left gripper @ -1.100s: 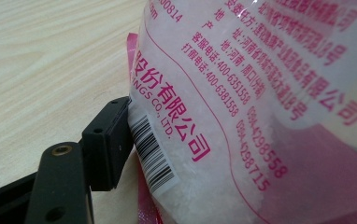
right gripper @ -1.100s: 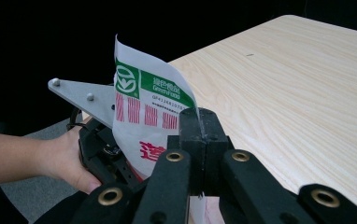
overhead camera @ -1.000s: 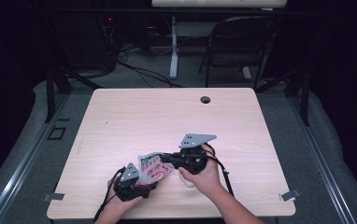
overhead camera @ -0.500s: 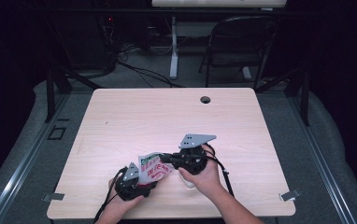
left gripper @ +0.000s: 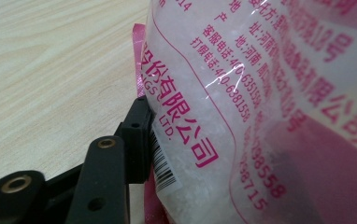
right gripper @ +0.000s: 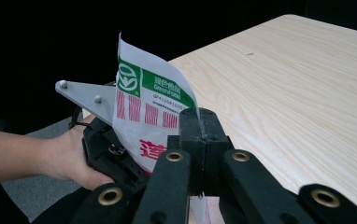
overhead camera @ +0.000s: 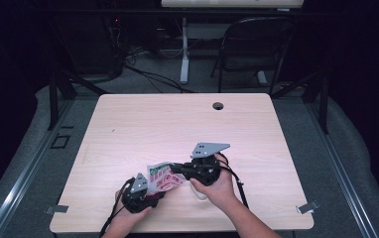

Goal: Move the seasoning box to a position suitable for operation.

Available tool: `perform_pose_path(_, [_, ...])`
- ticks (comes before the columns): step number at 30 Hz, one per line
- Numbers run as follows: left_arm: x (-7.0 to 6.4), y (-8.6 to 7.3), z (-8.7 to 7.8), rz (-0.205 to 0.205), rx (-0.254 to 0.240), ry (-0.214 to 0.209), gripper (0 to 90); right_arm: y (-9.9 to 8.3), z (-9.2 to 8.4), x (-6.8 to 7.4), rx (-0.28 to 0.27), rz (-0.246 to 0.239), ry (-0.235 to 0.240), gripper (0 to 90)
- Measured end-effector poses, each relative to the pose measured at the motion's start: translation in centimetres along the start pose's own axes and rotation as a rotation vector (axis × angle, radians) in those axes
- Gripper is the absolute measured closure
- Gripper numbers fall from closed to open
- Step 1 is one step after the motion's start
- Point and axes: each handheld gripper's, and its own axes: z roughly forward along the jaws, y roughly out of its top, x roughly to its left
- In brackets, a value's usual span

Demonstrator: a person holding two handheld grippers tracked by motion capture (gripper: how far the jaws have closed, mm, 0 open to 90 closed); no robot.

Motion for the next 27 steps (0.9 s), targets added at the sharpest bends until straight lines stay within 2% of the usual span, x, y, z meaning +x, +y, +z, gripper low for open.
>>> perform_pose_path(3, [0.0,0.0,-0.1,0.013,-0.004,0.015,56.5,0.0,0.0,0.0,0.001,-0.001,-0.001,90.0])
perform_pose_path(14, [-0.1,0.5,-0.5,0.008,0.002,0.025,58.7,0.0,-0.5,-0.1,-0.004,-0.007,-0.003,90.0])
perform_pose_path(19, [0.0,0.8,-0.8,0.022,0.007,0.039,58.9,0.1,-0.7,0.0,-0.011,-0.004,-0.005,90.0])
perform_pose_path(27, [-0.1,1.7,-1.4,0.069,0.018,0.095,59.0,0.2,-1.3,-0.2,-0.021,-0.007,-0.007,90.0])
